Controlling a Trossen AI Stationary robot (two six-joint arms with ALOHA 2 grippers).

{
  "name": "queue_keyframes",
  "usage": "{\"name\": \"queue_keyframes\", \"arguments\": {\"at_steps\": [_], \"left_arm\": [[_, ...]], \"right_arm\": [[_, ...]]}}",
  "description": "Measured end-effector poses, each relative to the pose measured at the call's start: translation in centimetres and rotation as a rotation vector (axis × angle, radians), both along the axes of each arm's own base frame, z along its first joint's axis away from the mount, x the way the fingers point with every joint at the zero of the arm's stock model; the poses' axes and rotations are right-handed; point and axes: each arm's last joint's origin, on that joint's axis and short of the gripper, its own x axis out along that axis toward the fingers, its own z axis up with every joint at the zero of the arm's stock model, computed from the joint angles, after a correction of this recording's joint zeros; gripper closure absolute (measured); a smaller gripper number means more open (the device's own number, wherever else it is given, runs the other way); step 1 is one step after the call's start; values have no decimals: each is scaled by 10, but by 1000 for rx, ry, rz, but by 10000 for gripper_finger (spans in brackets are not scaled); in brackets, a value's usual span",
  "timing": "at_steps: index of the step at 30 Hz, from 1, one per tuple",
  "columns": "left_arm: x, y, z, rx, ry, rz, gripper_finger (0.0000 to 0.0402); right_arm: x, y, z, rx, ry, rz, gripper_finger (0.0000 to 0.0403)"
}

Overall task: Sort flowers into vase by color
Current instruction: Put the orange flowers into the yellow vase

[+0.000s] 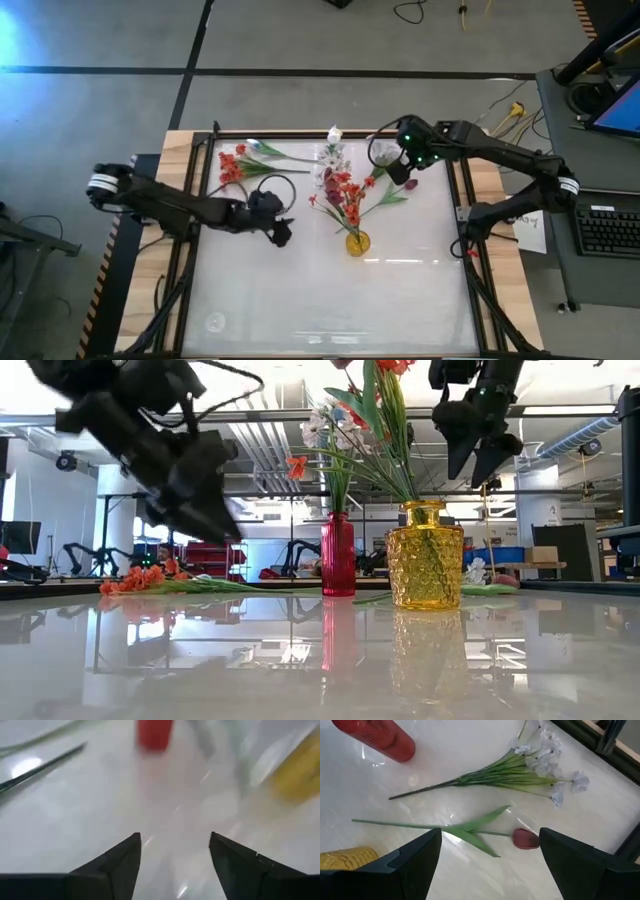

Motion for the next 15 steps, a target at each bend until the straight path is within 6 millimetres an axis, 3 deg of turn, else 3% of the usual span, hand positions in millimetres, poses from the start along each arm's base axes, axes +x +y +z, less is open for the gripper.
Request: {"name": "queue_keyframes", "arguments": {"at_steps": [8, 15], "left_arm": [[-16, 6, 35, 122, 579, -142, 206], [-18, 41, 39, 57, 652, -426, 223]], "right_arm": [[4, 0, 1, -28, -23, 36, 78], [4, 0, 0, -33, -20, 48, 78]]}}
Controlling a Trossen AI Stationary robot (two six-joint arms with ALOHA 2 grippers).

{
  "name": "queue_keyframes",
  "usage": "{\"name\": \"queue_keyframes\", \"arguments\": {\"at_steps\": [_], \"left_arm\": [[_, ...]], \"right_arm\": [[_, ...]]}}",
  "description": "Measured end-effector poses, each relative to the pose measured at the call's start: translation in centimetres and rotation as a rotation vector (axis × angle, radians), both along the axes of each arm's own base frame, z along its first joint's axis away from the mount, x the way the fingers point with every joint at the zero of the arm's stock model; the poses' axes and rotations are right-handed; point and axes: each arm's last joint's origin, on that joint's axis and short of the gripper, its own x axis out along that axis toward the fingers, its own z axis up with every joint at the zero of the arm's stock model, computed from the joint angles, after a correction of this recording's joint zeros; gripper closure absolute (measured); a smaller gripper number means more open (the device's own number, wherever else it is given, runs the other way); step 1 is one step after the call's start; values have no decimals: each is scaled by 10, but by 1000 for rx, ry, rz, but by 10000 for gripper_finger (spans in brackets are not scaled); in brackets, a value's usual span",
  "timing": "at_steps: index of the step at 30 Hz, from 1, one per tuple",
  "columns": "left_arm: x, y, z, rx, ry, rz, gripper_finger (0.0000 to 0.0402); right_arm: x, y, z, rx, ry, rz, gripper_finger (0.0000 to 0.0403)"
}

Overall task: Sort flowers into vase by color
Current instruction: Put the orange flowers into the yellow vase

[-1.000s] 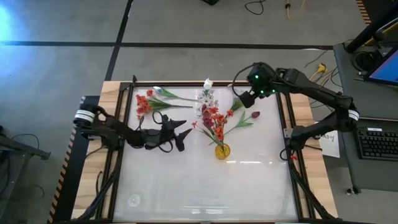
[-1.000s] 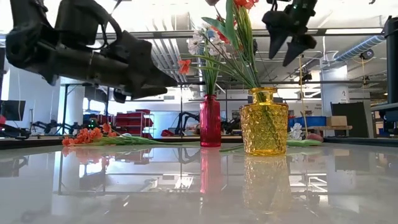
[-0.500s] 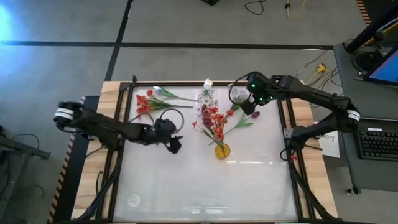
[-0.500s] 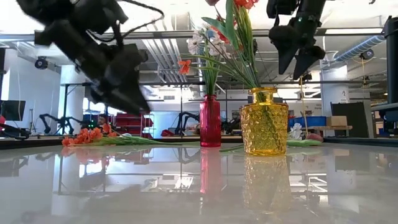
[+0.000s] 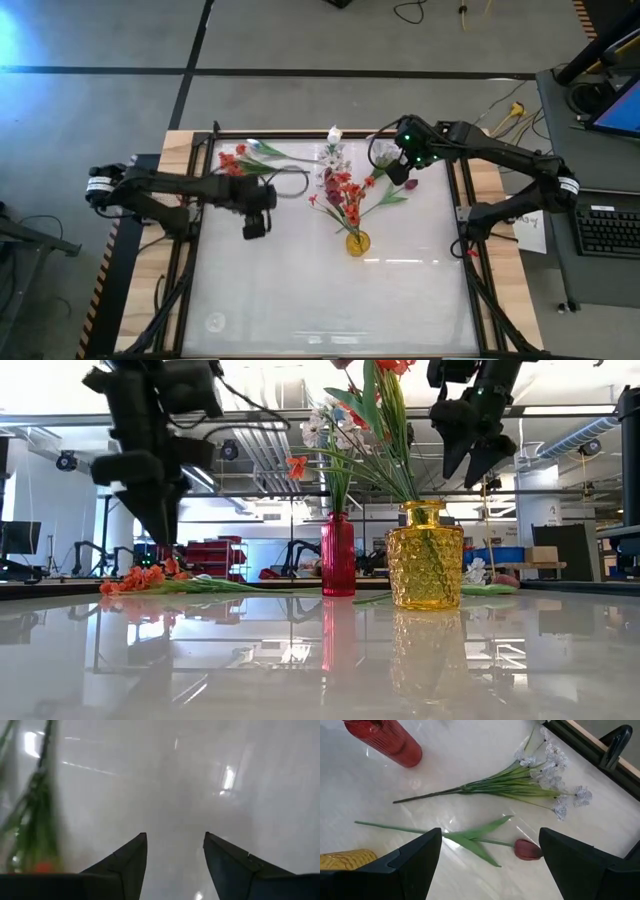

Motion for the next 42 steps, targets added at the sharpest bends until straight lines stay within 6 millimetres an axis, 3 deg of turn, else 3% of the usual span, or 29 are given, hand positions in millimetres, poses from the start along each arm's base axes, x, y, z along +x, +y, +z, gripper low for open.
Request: {"name": "queue_keyframes", "arguments": {"at_steps": [9, 15, 20, 30, 36, 42], "left_arm": [[-9, 70, -2, 55, 22, -180, 251], [-9, 110, -9, 132, -18, -147, 256], [-6, 132, -27, 142, -4, -112, 245], [-1, 153, -62, 117, 83, -171, 199], [0, 156, -64, 134, 85, -199, 206], [2, 158, -52, 147, 73, -198, 223]], "right_arm": [[0, 0, -2, 0, 0, 0, 78], [1, 0, -3, -3, -6, 0, 77], [1, 0, -4, 0, -2, 0, 78], [0, 0, -7, 5, 2, -6, 77], [1, -1, -11, 3, -2, -7, 77], [1, 0, -13, 8, 6, -7, 77]]}}
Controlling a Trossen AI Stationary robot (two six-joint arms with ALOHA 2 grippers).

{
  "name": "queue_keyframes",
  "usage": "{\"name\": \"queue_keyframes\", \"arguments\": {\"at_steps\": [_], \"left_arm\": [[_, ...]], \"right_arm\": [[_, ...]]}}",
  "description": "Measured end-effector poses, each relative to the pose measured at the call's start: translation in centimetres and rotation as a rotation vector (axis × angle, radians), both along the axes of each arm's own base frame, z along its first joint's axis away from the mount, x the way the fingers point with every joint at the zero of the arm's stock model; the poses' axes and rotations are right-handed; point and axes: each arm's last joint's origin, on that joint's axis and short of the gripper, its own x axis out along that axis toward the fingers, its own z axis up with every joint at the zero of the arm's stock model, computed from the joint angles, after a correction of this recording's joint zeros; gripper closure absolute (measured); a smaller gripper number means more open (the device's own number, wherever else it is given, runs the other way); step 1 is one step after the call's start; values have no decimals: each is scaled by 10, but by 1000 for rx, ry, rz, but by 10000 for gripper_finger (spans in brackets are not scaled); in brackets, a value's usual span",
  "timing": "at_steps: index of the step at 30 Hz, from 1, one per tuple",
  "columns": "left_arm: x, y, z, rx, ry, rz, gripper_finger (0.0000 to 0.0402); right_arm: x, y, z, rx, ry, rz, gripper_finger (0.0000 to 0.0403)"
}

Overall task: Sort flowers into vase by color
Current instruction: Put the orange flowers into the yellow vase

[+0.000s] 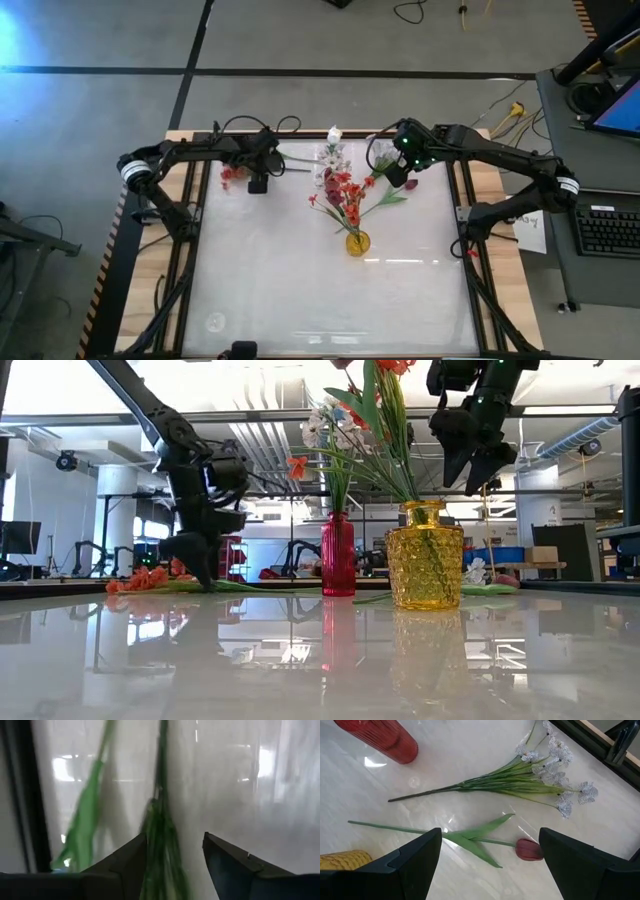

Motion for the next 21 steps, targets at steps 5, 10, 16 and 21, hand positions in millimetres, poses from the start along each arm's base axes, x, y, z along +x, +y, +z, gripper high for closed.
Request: {"name": "queue_keyframes", "arguments": {"at_steps": [5, 10, 16, 21], "left_arm": [[4, 8, 10, 26, -33, 12, 232], [6, 17, 0, 5, -16, 15, 233], [8, 19, -22, -82, 19, 4, 233], [10, 20, -28, -86, 34, 4, 262]], "right_arm": [[0, 0, 0, -2, -3, 0, 77], [1, 0, 0, -3, -6, 0, 77], [1, 0, 0, -3, -6, 0, 77], [1, 0, 0, -3, -7, 0, 77]]}}
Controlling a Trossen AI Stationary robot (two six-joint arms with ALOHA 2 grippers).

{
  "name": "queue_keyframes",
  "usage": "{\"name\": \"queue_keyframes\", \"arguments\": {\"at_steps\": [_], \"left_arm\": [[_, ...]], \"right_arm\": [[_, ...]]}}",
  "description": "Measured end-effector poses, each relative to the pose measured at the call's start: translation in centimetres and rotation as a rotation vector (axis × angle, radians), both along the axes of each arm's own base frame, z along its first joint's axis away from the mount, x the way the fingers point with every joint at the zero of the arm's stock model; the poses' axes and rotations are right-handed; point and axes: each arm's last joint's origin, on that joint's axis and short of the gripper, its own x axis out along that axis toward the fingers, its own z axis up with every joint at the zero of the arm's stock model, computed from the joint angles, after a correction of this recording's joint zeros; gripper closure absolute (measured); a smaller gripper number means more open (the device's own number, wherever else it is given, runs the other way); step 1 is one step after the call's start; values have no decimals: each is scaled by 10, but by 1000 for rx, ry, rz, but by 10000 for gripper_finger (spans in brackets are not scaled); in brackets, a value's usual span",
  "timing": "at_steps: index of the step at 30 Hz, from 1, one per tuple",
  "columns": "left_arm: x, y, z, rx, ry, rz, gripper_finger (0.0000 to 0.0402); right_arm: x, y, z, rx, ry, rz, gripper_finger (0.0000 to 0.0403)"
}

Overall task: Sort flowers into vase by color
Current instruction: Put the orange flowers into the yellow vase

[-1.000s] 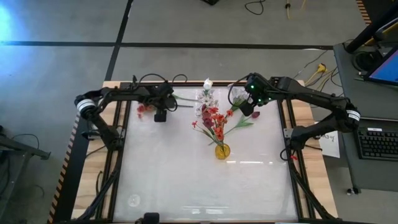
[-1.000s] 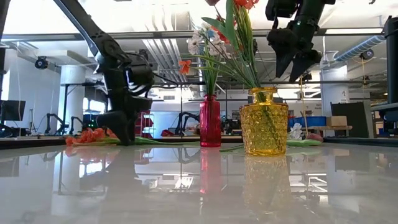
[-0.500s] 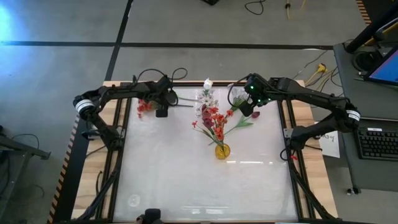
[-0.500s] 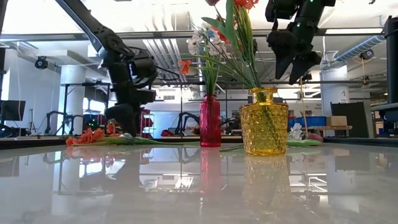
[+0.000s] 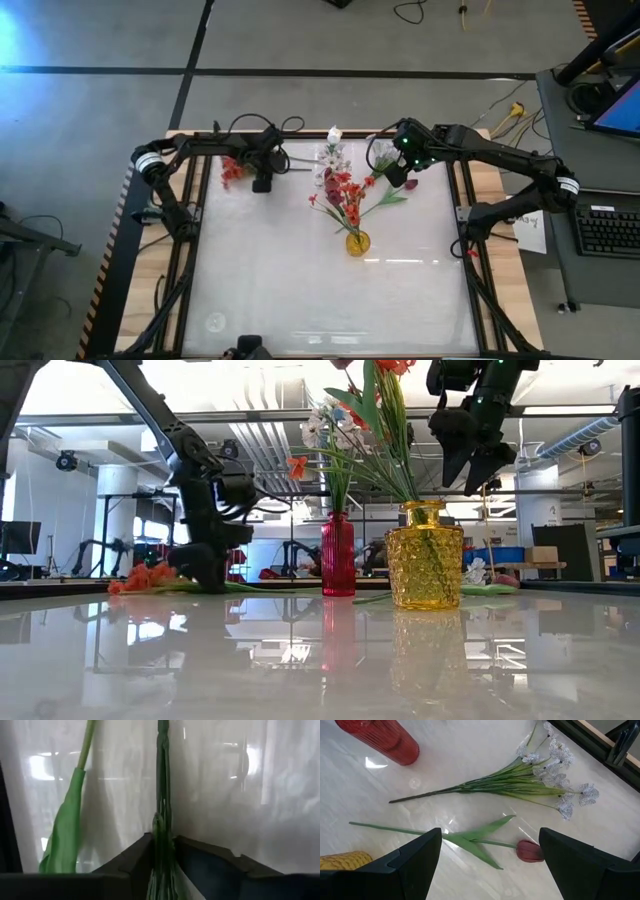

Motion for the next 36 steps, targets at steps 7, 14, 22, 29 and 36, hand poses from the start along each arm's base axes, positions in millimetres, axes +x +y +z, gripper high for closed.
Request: {"name": "queue_keyframes", "arguments": {"at_steps": [7, 14, 22, 29, 36], "left_arm": [[-2, -1, 14, 35, -36, 15, 390], [-10, -11, 39, 37, -67, 33, 400], [-26, -27, 110, 152, -356, 68, 401], [-49, -54, 190, 258, -870, 53, 401], [-74, -92, 238, 319, -1165, -51, 402]], "right_arm": [[0, 0, 0, -3, -5, 0, 77], [1, -1, 0, -6, -10, 2, 77], [1, -1, 1, -10, -13, 7, 77], [3, -1, 1, -21, -26, 12, 77], [6, -3, 9, -90, -100, 58, 77]]}}
